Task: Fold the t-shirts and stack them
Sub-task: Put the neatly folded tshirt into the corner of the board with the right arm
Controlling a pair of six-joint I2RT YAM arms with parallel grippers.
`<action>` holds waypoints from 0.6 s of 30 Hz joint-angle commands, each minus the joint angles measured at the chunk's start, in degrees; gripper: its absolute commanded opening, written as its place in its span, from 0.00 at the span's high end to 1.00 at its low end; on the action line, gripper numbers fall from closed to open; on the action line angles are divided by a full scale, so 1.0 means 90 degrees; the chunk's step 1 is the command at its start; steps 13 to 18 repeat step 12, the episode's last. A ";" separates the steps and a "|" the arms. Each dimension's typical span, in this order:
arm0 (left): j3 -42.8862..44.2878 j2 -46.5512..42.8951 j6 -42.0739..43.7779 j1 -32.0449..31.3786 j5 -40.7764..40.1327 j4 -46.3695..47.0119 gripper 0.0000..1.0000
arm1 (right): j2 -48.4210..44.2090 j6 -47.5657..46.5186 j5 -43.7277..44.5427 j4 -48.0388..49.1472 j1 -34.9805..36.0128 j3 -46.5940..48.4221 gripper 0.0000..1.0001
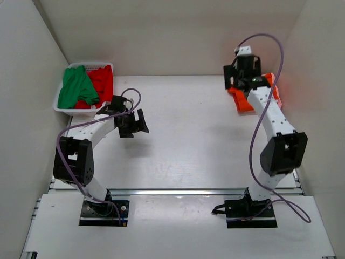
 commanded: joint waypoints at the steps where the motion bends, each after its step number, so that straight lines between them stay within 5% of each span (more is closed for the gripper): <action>1: 0.0079 -0.0300 0.0580 -0.0278 -0.0447 -0.0824 0.01 | -0.0922 0.1177 -0.0133 -0.0293 0.0672 -0.1843 0.01; 5: -0.0203 -0.0963 0.0843 -0.0338 -0.0897 -0.0777 0.02 | -0.2338 0.1903 -0.1186 0.0295 0.1249 -0.3371 0.01; 11: -0.0370 -0.1569 0.1430 -0.0249 -0.1004 -0.0884 0.01 | -0.3433 0.2616 -0.1304 0.0685 0.1953 -0.4680 0.01; 18: -0.0332 -0.1677 0.1382 -0.0182 -0.0985 -0.0874 0.01 | -0.3628 0.2655 -0.1421 0.0763 0.1895 -0.4798 0.01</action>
